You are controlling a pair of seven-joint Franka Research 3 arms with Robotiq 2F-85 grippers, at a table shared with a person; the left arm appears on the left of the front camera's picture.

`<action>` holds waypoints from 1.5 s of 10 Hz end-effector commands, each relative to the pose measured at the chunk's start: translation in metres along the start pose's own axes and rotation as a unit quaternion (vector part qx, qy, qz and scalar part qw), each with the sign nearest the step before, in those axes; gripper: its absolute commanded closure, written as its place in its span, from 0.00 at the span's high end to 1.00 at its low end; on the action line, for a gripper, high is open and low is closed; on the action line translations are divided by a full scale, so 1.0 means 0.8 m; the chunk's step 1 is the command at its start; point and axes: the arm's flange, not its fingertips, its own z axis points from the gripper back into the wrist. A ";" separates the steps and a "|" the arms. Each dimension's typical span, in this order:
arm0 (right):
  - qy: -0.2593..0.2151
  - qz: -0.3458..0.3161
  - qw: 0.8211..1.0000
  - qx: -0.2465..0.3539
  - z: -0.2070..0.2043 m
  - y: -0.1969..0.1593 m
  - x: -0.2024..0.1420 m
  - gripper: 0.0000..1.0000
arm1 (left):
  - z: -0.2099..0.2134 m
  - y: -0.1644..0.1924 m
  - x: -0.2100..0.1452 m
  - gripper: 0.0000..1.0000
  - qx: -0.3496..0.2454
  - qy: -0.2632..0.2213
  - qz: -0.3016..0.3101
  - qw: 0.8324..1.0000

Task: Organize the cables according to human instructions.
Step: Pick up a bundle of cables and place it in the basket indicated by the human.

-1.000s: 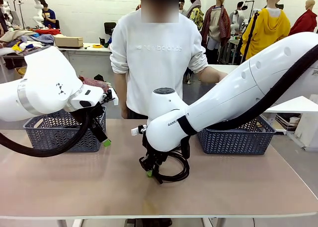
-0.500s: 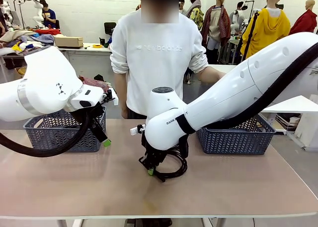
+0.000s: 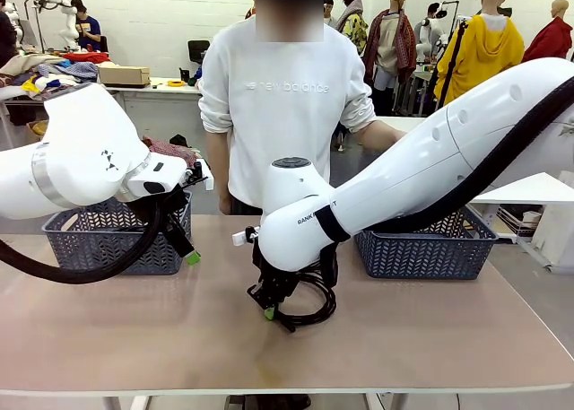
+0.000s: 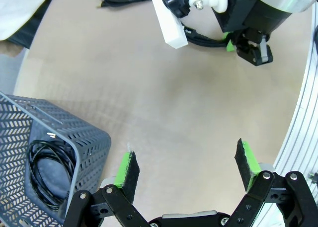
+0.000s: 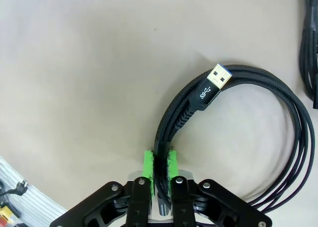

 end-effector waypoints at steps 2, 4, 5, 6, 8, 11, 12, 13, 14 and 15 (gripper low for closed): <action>0.007 0.027 1.000 0.012 0.045 0.002 -0.017 0.00 | 0.001 0.003 0.001 1.00 0.002 0.000 0.002 1.000; 0.005 0.085 0.996 0.002 0.094 -0.016 -0.037 0.00 | 0.001 0.003 0.001 1.00 0.002 0.000 0.002 1.000; 0.018 0.110 0.994 0.003 0.117 -0.028 -0.049 0.00 | 0.001 0.003 0.001 1.00 0.002 0.000 0.002 1.000; 0.026 0.145 0.989 -0.001 0.143 -0.045 -0.058 0.00 | 0.001 0.003 0.001 1.00 0.002 0.000 0.002 1.000; 0.054 0.233 0.971 -0.018 0.197 -0.097 -0.076 0.00 | 0.001 0.003 0.001 1.00 0.002 0.000 0.002 1.000; 0.043 0.377 0.925 0.000 0.253 -0.175 -0.102 0.00 | 0.001 0.003 0.001 1.00 0.002 0.000 0.002 1.000; 0.040 0.389 0.920 -0.004 0.267 -0.203 -0.109 0.00 | 0.001 0.003 0.001 1.00 0.002 0.000 0.002 1.000; 0.034 0.401 0.915 -0.003 0.279 -0.235 -0.114 0.00 | 0.001 0.003 0.001 1.00 0.002 0.000 0.002 1.000; 0.037 0.406 0.913 -0.004 0.285 -0.260 -0.116 0.00 | 0.001 0.003 0.001 1.00 0.002 0.000 0.002 1.000; 0.043 0.404 0.914 -0.008 0.288 -0.280 -0.115 0.00 | 0.001 0.003 0.001 1.00 0.002 0.000 0.002 1.000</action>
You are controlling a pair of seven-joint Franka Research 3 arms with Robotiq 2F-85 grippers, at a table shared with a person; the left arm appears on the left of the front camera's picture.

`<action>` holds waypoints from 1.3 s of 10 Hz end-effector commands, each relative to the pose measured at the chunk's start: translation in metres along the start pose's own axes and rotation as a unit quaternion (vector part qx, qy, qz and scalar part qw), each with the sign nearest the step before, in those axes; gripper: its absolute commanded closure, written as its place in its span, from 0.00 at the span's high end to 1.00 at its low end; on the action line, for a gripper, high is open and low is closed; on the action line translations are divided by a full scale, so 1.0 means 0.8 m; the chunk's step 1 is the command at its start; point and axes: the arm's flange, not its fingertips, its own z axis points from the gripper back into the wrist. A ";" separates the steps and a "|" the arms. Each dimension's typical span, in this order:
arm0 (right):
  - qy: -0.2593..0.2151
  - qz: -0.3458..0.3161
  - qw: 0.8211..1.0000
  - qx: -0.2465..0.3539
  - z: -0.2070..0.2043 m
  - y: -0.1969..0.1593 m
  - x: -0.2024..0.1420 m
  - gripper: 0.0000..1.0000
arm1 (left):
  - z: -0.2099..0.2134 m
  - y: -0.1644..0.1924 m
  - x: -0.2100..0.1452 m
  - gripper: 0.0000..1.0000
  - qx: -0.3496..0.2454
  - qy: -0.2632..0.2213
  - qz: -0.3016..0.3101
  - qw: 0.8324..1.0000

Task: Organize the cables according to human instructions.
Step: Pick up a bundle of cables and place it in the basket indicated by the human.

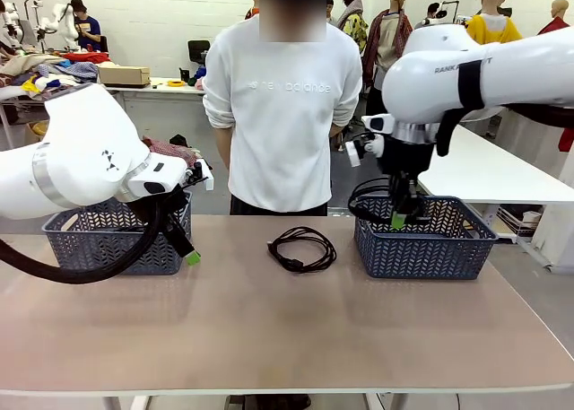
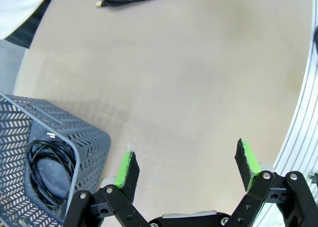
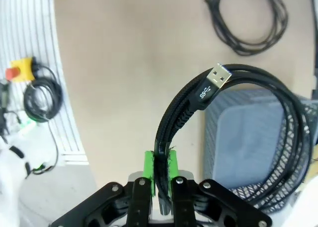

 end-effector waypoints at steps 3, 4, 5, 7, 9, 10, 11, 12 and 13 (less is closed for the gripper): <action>-0.007 -0.025 1.000 0.004 0.010 -0.042 -0.018 0.00 | 0.002 0.002 0.001 1.00 0.002 -0.001 0.001 1.000; 0.003 -0.006 1.000 0.003 -0.001 -0.024 -0.023 0.00 | 0.002 0.002 0.001 1.00 0.002 -0.001 0.001 1.000; 0.003 -0.006 1.000 0.003 -0.001 -0.024 -0.023 0.00 | 0.002 0.002 0.001 1.00 0.002 -0.001 0.001 1.000; 0.003 -0.006 1.000 0.003 -0.001 -0.024 -0.023 0.00 | 0.002 0.002 0.001 1.00 0.002 -0.001 0.001 1.000; 0.003 -0.006 1.000 0.003 -0.001 -0.024 -0.023 0.00 | 0.002 0.002 0.001 1.00 0.002 -0.001 0.001 1.000; 0.003 -0.006 1.000 0.003 -0.001 -0.024 -0.023 0.00 | 0.002 0.002 0.001 1.00 0.002 -0.001 0.001 1.000; 0.002 -0.007 1.000 0.003 -0.002 -0.032 -0.019 0.13 | 0.002 0.002 0.001 1.00 0.002 -0.001 0.001 1.000; 0.007 -0.020 1.000 -0.001 -0.002 -0.042 -0.034 0.13 | 0.002 0.002 0.001 1.00 0.002 -0.001 0.001 1.000; 0.009 -0.020 1.000 -0.010 -0.002 -0.052 -0.049 0.13 | 0.002 0.002 0.001 1.00 0.002 -0.001 0.001 1.000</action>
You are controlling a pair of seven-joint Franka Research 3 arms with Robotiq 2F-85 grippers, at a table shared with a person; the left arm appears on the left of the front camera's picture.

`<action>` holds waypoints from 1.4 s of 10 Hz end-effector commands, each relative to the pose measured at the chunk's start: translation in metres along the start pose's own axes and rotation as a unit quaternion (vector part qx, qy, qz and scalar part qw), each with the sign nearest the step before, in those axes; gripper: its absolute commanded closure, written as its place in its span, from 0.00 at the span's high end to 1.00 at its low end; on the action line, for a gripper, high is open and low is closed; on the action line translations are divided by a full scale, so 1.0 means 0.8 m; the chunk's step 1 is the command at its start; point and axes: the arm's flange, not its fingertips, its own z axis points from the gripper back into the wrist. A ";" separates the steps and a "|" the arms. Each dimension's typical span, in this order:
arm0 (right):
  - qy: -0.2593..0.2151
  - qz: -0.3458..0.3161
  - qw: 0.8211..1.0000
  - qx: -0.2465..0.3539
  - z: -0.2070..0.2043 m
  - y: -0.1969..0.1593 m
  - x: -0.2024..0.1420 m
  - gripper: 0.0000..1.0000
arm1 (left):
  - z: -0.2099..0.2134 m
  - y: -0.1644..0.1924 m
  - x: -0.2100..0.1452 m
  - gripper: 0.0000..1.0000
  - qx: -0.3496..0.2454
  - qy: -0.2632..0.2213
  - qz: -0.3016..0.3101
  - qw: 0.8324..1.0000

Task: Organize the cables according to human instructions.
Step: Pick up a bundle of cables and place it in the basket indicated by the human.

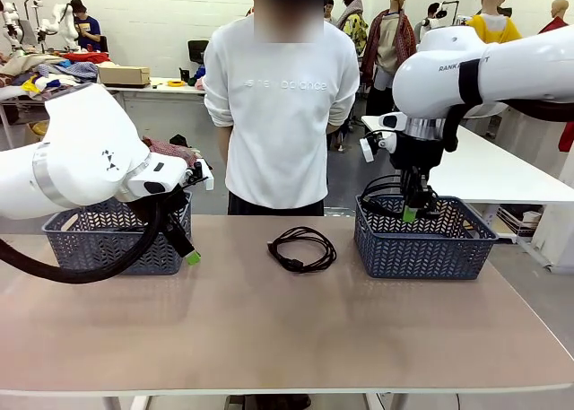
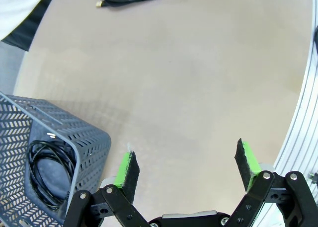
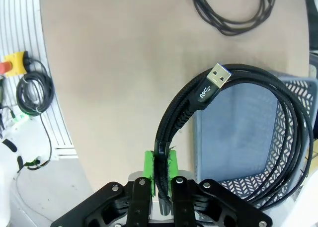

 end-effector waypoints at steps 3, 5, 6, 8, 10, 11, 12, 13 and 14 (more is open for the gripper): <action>0.011 0.035 0.999 -0.035 -0.008 -0.050 -0.060 0.13 | 0.002 0.002 0.000 1.00 0.002 -0.001 0.001 1.000; 0.011 0.042 0.998 -0.038 -0.023 -0.075 -0.081 0.13 | 0.002 0.002 0.000 1.00 0.002 -0.001 0.001 1.000; 0.014 0.042 0.998 -0.037 -0.030 -0.088 -0.088 0.13 | 0.002 0.002 0.000 1.00 0.002 -0.001 0.001 1.000; 0.016 0.045 0.998 -0.030 -0.041 -0.111 -0.094 0.13 | 0.002 0.002 0.000 1.00 0.002 -0.001 0.001 1.000; 0.011 0.043 0.998 -0.032 -0.054 -0.128 -0.096 0.13 | 0.002 0.002 0.000 1.00 0.002 -0.001 0.001 1.000; 0.012 0.042 0.998 -0.034 -0.056 -0.132 -0.094 0.13 | 0.002 0.002 0.000 1.00 0.002 -0.001 0.001 1.000; 0.013 0.042 0.998 -0.034 -0.060 -0.136 -0.091 0.13 | 0.002 0.002 0.000 1.00 0.002 -0.001 0.001 1.000; 0.017 0.042 0.998 -0.032 -0.064 -0.139 -0.090 0.13 | 0.002 0.002 0.000 1.00 0.002 -0.001 0.001 1.000; 0.020 0.040 0.998 -0.035 -0.067 -0.143 -0.090 0.13 | 0.002 0.002 0.000 1.00 0.002 -0.001 0.001 1.000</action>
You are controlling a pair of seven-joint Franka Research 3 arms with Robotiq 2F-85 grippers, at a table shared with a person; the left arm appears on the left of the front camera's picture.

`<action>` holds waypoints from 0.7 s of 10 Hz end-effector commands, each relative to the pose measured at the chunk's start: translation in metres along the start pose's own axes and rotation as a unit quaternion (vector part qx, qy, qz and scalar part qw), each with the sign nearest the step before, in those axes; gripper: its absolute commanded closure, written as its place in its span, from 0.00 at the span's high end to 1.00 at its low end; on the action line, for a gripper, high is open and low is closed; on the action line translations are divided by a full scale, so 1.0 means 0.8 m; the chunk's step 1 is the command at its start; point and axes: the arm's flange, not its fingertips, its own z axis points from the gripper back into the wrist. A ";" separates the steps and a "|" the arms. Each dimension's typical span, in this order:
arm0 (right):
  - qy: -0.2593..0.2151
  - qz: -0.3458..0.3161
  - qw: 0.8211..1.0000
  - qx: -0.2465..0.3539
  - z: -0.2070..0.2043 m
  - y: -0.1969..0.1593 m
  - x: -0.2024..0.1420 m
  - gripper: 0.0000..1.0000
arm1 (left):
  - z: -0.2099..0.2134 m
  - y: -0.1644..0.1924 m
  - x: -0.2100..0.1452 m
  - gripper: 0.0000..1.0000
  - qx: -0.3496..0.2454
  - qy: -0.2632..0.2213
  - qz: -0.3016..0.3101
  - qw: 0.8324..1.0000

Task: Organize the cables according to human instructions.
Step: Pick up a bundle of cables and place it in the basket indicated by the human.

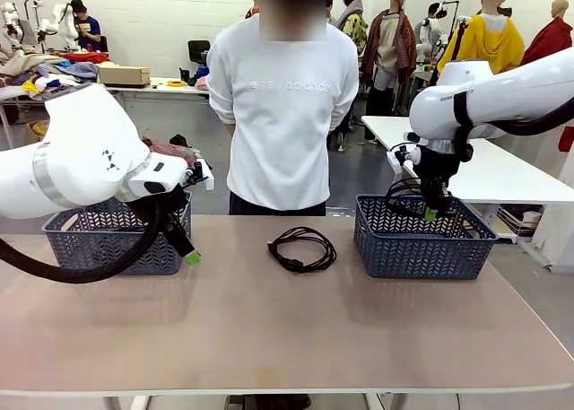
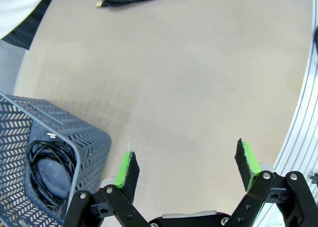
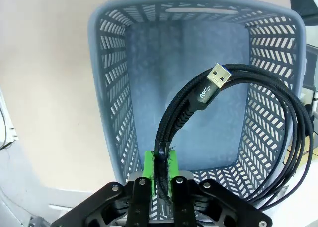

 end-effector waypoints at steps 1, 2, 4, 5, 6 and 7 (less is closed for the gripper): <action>0.008 0.007 1.000 -0.012 -0.001 -0.013 -0.004 0.13 | 0.002 0.002 0.000 1.00 0.002 -0.001 0.001 1.000; 0.010 0.006 1.000 -0.014 -0.003 -0.016 -0.004 0.13 | 0.002 0.002 0.000 1.00 0.002 -0.001 0.001 1.000; 0.011 0.003 1.000 -0.012 -0.008 -0.020 -0.002 0.13 | 0.002 0.002 0.000 1.00 0.002 -0.001 0.001 1.000; 0.008 -0.003 1.000 -0.015 -0.010 -0.023 -0.003 0.33 | 0.002 0.002 0.000 1.00 0.002 -0.001 0.001 1.000; 0.005 -0.008 1.000 -0.015 -0.010 -0.024 -0.003 0.33 | 0.002 0.002 0.000 1.00 0.002 -0.001 0.001 1.000; -0.002 -0.010 1.000 -0.014 -0.009 -0.024 -0.003 0.53 | 0.002 0.002 0.000 1.00 0.002 -0.001 0.001 1.000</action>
